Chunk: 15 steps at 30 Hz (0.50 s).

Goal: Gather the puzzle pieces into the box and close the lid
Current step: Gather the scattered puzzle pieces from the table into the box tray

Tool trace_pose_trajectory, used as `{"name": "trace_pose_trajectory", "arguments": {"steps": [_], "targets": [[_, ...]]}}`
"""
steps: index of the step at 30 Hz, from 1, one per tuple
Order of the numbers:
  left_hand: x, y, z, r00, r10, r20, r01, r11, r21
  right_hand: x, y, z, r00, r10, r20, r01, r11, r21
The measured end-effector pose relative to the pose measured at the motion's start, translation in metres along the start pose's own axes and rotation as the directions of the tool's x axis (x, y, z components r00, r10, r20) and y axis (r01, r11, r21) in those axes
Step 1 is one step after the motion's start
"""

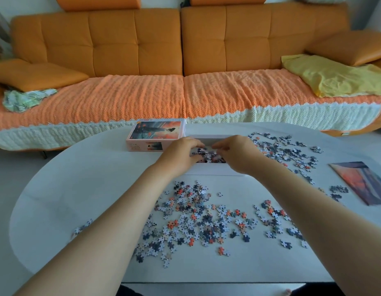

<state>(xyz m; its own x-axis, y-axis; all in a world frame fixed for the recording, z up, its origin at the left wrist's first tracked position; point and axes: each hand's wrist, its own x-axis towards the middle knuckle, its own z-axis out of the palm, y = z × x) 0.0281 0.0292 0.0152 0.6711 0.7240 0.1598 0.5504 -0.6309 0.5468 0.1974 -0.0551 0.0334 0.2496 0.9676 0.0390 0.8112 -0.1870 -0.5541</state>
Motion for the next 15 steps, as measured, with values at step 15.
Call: {"name": "trace_pose_trajectory", "arguments": {"steps": [15], "targets": [[0.004, -0.005, 0.007, 0.951, 0.02, 0.31, -0.184, 0.84, 0.511, -0.003, 0.011, 0.009, 0.969, -0.116, 0.218, 0.194, 0.904, -0.381]]}}
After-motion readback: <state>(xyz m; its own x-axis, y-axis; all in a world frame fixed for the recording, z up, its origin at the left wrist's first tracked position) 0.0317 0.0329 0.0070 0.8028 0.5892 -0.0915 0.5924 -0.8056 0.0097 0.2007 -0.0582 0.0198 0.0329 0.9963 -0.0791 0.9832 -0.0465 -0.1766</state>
